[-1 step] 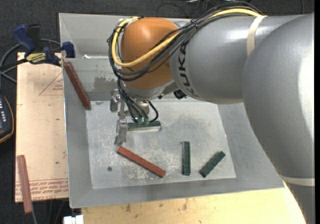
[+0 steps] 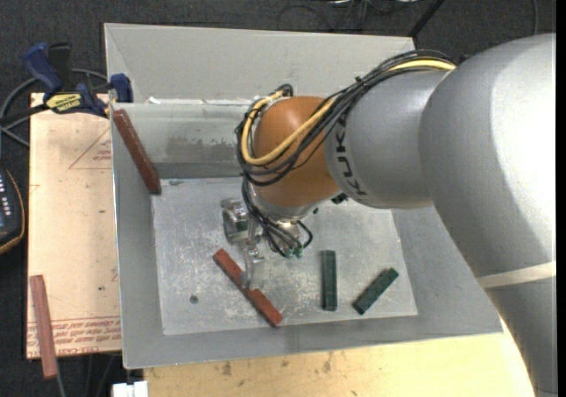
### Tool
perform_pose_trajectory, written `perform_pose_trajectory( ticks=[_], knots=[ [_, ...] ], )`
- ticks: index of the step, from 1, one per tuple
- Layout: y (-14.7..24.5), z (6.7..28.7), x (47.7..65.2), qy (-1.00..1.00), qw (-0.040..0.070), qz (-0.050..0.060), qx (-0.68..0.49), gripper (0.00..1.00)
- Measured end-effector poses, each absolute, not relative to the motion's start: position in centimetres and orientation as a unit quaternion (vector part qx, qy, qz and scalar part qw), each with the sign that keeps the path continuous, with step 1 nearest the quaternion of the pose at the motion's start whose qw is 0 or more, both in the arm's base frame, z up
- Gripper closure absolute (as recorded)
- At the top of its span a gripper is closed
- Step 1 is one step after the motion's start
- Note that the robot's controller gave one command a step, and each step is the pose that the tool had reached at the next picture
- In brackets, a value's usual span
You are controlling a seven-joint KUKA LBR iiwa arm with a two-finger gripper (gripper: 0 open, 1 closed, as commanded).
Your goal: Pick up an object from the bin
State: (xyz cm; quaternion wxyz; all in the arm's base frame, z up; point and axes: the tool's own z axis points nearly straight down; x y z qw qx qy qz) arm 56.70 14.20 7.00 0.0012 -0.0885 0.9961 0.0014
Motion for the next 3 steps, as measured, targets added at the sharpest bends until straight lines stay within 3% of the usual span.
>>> perform_pose_trajectory(
  ticks=[1, 2, 3],
  knots=[
    [12.7, 11.6, 50.1, 0.997, -0.001, 0.0, -0.076, 0.0],
    [10.3, 6.9, 51.3, 1.0, -0.001, 0.0, 0.026, 0.0],
    [10.4, 7.1, 51.4, 1.0, 0.0, 0.001, 0.027, 1.0]
  ],
)
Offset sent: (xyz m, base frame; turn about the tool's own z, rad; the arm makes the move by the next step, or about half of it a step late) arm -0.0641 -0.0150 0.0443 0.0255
